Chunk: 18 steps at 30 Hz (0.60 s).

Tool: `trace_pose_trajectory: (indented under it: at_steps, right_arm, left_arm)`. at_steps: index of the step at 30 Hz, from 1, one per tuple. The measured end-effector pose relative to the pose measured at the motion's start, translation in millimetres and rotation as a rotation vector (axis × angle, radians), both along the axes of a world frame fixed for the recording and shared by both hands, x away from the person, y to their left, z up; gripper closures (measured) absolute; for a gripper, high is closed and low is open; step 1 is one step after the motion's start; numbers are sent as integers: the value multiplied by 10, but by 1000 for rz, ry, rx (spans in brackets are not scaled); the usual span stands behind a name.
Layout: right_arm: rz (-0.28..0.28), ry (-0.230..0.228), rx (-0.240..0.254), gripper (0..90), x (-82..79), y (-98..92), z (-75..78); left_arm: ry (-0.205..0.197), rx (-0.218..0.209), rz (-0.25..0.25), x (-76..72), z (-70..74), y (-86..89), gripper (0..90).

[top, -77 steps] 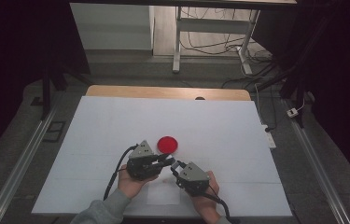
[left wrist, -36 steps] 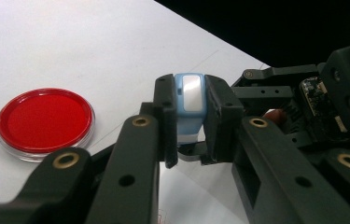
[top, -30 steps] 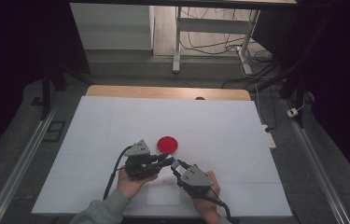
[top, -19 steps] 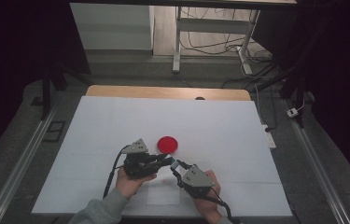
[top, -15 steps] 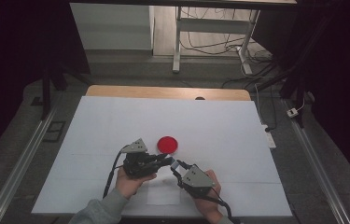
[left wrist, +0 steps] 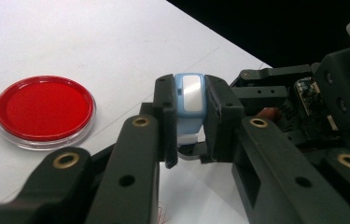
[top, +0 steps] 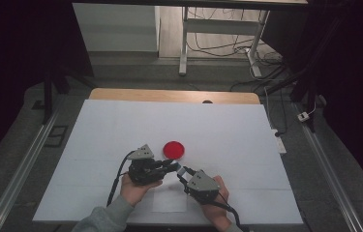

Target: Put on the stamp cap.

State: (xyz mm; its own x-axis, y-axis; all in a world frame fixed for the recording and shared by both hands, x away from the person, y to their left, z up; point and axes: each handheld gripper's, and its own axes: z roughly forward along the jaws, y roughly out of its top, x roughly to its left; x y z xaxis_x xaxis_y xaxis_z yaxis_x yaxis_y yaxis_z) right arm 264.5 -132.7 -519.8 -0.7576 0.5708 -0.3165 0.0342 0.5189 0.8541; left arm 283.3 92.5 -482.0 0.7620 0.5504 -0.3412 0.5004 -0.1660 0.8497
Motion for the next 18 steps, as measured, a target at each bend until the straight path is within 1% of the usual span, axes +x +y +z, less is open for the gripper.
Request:
trace_pose_trajectory:
  at_steps: [2,3,6,8,12,14,16,17,18]
  right_arm:
    - [-1,7,6,659,2,-7,1]
    - [-2,3,10,659,-2,-10,-1]
    - [10,-13,42,659,-11,-29,3]
    - [12,-25,55,660,-26,-37,15]
    - [19,-54,60,662,-58,-39,39]
    - [19,-76,66,663,-76,-41,45]
    - [22,-82,74,663,-84,-42,57]
    - [25,-83,74,663,-86,-42,59]
    - [32,-86,78,663,-88,-45,61]
  left_arm:
    - [0,-3,0,-4,2,-1,761]
    - [-1,-10,0,-5,6,4,761]
    - [9,-43,-1,-3,20,29,762]
    - [16,-61,-7,-2,27,45,762]
    - [35,-82,-17,-5,22,49,763]
    - [49,-107,-20,2,17,65,763]
    - [60,-123,-23,7,13,78,764]
    - [74,-128,-32,12,7,75,764]
    - [78,-140,-29,8,-9,72,764]
